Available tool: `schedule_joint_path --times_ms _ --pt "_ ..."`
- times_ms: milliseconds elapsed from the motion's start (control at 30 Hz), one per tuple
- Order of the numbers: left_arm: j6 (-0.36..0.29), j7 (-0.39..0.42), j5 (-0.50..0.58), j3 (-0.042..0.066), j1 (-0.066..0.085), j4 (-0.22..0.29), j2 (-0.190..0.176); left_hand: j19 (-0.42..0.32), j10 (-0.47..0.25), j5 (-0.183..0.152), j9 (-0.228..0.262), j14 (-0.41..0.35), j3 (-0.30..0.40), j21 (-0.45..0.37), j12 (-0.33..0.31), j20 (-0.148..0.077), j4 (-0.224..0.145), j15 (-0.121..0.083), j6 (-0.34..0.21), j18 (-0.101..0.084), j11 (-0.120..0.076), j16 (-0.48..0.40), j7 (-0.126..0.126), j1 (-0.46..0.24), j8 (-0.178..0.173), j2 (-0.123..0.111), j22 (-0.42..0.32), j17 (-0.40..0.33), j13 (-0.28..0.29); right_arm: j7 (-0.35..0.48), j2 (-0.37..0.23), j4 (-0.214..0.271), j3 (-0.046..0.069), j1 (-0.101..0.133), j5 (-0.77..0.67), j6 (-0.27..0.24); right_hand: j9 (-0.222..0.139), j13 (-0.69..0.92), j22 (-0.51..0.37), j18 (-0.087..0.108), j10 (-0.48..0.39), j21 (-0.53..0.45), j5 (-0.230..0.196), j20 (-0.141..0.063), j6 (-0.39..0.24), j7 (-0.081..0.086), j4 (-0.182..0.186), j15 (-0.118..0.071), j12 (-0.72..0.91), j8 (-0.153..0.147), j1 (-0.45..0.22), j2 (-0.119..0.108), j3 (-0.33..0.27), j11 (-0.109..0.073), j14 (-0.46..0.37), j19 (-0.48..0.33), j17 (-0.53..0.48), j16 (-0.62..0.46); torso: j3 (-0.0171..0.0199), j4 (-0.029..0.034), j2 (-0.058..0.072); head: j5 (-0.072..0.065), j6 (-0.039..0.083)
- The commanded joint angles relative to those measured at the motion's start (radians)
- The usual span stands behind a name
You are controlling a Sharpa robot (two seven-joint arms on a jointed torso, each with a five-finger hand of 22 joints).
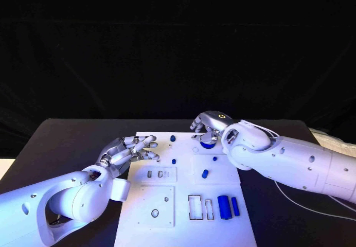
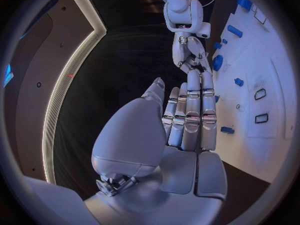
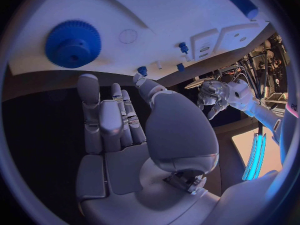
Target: Assemble the parts on the task board
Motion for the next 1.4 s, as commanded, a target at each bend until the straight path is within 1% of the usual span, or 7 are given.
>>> schedule_joint_path --times_ms 33,167,233,267,400,600,1400 --pt "0.025 0.0 -0.005 0.001 0.002 0.001 -0.001 -0.006 -0.005 -0.005 -0.002 -0.009 -0.003 -0.004 -0.007 0.003 -0.005 0.0 -0.001 0.009 0.006 -0.007 0.005 -0.003 -0.007 -0.001 -0.002 0.003 -0.001 -0.047 -0.048 0.041 0.004 0.003 0.104 0.045 -0.001 0.029 0.114 -0.033 0.109 0.076 0.021 -0.011 0.0 -0.004 0.011 -0.019 0.051 -0.004 -0.01 -0.03 -0.013 -0.023 0.05 0.053 0.1 0.068 0.0002 -0.0103 -0.006 0.0 -0.001" --pt "0.027 0.0 -0.005 0.001 0.002 0.0 -0.001 -0.006 -0.005 -0.005 -0.002 -0.009 -0.003 -0.004 -0.007 0.003 -0.005 0.0 -0.001 0.009 0.006 -0.007 0.005 -0.003 -0.007 -0.001 -0.002 0.003 -0.001 -0.076 -0.101 0.064 0.007 0.006 0.145 0.11 -0.003 0.141 0.271 -0.06 0.21 0.185 0.082 -0.039 -0.028 -0.024 0.043 -0.042 0.169 -0.004 -0.017 -0.07 -0.109 -0.047 0.064 0.119 0.218 0.151 0.0014 -0.0169 -0.009 -0.001 -0.001" --pt "0.027 0.0 -0.005 0.001 0.002 -0.001 -0.001 -0.006 -0.005 -0.005 -0.002 -0.009 -0.003 -0.004 -0.007 0.003 -0.005 0.0 -0.001 0.009 0.006 -0.007 0.005 -0.003 -0.007 -0.001 -0.002 0.003 -0.001 -0.087 -0.113 0.065 0.007 0.006 0.154 0.137 -0.003 0.221 0.328 -0.07 0.215 0.222 0.094 -0.043 -0.036 -0.028 0.063 -0.044 0.245 -0.003 -0.01 -0.067 -0.166 -0.051 0.067 0.138 0.257 0.177 0.0023 -0.0197 -0.01 0.0 -0.002" --pt "0.028 0.0 -0.005 0.001 0.002 -0.001 -0.001 -0.006 -0.005 -0.005 -0.002 -0.009 -0.003 -0.004 -0.007 0.003 -0.005 0.0 -0.001 0.009 0.006 -0.007 0.005 -0.003 -0.007 -0.001 -0.002 0.003 -0.001 -0.092 -0.116 0.065 0.008 0.006 0.156 0.148 -0.001 0.458 0.358 -0.072 0.152 0.245 0.103 -0.044 -0.042 -0.028 0.097 -0.037 0.446 0.001 0.034 -0.051 -0.245 -0.05 0.065 0.139 0.284 0.197 0.0025 -0.0194 -0.01 0.0 -0.003" --pt "0.03 -0.001 -0.005 0.001 0.002 -0.002 0.0 -0.007 -0.005 -0.005 -0.002 -0.01 -0.003 -0.004 -0.008 0.003 -0.006 0.001 -0.001 0.009 0.006 -0.008 0.005 -0.002 -0.007 0.0 -0.002 0.004 0.0 -0.108 -0.12 0.059 0.008 0.007 0.155 0.18 -0.001 0.791 0.405 -0.081 0.118 0.278 0.103 -0.03 -0.046 -0.02 0.169 -0.034 0.736 -0.001 0.073 -0.045 -0.299 -0.041 0.071 0.144 0.338 0.229 0.0021 -0.0177 -0.009 -0.006 -0.004" --pt "0.032 -0.001 -0.005 0.001 0.002 -0.002 0.0 -0.007 -0.005 -0.005 -0.002 -0.01 -0.003 -0.004 -0.008 0.003 -0.006 0.001 -0.001 0.009 0.006 -0.008 0.005 -0.002 -0.007 0.0 -0.002 0.004 0.0 -0.117 -0.103 0.037 0.007 0.006 0.144 0.197 -0.001 0.904 0.427 -0.082 0.136 0.292 0.104 -0.029 -0.047 -0.015 0.204 -0.03 0.835 -0.001 0.091 -0.035 -0.307 -0.037 0.075 0.147 0.365 0.243 0.0013 -0.0159 -0.008 -0.007 -0.005" --pt "0.036 -0.006 -0.005 0.001 0.002 -0.003 0.001 -0.007 -0.005 -0.005 -0.002 -0.01 -0.003 -0.004 -0.008 0.003 -0.006 0.001 -0.001 0.009 0.006 -0.008 0.005 -0.002 -0.007 0.0 -0.002 0.004 0.0 -0.131 -0.026 -0.038 0.001 0.002 0.143 0.174 0.003 1.041 0.471 -0.089 0.168 0.319 0.117 -0.028 -0.021 -0.017 0.219 -0.03 0.955 0.01 0.113 -0.007 -0.296 -0.039 0.079 0.162 0.393 0.258 0.0011 -0.0167 -0.008 -0.002 -0.017"
